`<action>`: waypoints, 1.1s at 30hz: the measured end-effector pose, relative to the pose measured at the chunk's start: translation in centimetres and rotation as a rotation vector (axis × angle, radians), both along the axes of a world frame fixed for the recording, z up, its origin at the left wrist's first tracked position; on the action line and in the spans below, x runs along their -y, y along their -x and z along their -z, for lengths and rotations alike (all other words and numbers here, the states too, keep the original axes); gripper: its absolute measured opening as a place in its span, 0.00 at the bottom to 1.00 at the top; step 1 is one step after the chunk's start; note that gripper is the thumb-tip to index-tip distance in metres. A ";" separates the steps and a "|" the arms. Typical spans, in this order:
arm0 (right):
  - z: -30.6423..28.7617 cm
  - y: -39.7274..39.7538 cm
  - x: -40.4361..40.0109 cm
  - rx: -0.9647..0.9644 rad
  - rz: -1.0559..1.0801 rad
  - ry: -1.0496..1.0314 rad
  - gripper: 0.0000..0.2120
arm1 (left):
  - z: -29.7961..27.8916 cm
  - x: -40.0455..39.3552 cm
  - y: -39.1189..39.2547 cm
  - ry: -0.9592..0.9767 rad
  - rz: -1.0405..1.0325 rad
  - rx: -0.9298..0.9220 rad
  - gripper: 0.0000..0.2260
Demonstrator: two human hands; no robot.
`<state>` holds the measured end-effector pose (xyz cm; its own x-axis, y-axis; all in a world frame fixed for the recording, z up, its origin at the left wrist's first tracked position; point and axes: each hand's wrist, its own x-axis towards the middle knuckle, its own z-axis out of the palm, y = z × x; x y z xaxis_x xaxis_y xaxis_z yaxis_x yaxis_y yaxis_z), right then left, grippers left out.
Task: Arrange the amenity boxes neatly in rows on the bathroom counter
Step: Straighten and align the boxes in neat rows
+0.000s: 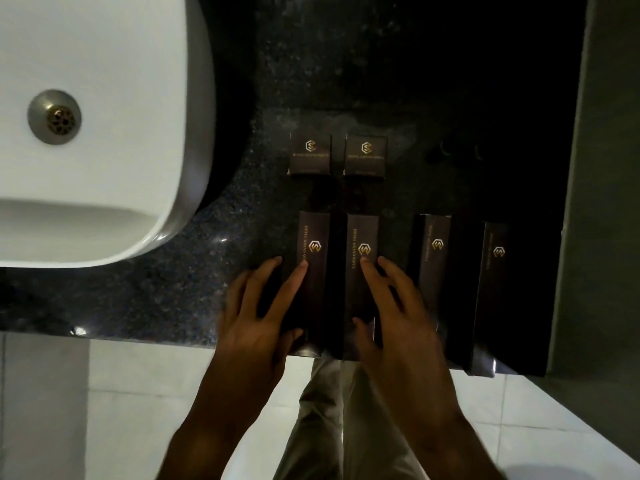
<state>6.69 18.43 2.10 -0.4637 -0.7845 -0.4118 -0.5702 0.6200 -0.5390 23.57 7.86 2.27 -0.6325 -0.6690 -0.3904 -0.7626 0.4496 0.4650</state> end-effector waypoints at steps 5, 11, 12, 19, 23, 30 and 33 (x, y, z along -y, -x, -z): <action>0.2 0.2 -0.1 0.020 0.020 0.027 0.39 | 0.2 0.1 -0.1 0.014 -0.004 -0.013 0.36; 0.2 0.4 -0.1 0.017 0.024 0.006 0.38 | 0.4 0.1 -0.3 -0.005 -0.019 -0.024 0.35; 0.2 0.5 -0.1 0.012 0.021 0.006 0.38 | 0.5 0.0 -0.3 -0.007 -0.020 -0.025 0.36; 0.3 0.5 -0.4 0.008 0.010 0.023 0.38 | 0.4 0.1 -0.3 -0.011 -0.035 -0.021 0.36; 0.5 0.3 -0.4 0.015 0.012 0.038 0.38 | 0.4 0.2 -0.3 -0.023 -0.041 -0.019 0.37; -4.6 2.2 -2.0 0.004 0.178 0.200 0.30 | -1.2 0.6 0.0 -0.044 -0.219 -0.099 0.36; -5.9 5.6 -4.4 -0.082 0.318 0.238 0.26 | -3.2 -0.6 3.9 -0.001 -0.195 -0.169 0.29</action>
